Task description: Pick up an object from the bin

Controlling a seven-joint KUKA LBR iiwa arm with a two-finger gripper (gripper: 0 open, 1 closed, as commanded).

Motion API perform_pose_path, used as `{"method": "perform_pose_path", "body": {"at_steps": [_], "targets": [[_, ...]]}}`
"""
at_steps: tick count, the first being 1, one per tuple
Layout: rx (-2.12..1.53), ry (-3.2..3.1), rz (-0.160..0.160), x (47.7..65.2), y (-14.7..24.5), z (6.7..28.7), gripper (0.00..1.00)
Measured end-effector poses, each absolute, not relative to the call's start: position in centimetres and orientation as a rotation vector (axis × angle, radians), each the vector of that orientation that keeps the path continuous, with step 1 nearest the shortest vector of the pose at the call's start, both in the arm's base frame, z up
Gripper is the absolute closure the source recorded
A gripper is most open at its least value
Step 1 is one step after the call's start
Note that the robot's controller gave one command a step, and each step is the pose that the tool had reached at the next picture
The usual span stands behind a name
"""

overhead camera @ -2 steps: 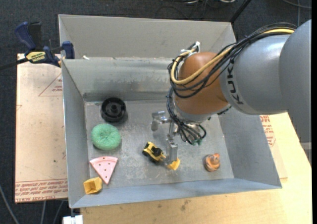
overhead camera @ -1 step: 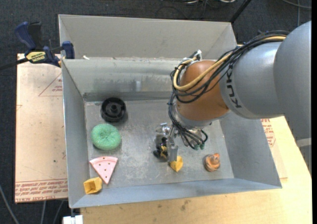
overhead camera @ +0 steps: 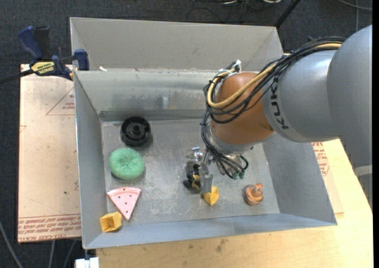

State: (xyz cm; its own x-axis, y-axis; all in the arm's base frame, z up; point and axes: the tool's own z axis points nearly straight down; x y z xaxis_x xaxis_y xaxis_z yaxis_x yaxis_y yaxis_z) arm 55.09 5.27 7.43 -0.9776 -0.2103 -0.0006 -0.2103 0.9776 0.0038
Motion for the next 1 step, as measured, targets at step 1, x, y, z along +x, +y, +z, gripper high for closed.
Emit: {"method": "perform_pose_path", "body": {"at_steps": [1], "targets": [[-0.294, 3.123, 0.002, 57.29, 5.45, 21.76, 1.00]]}}
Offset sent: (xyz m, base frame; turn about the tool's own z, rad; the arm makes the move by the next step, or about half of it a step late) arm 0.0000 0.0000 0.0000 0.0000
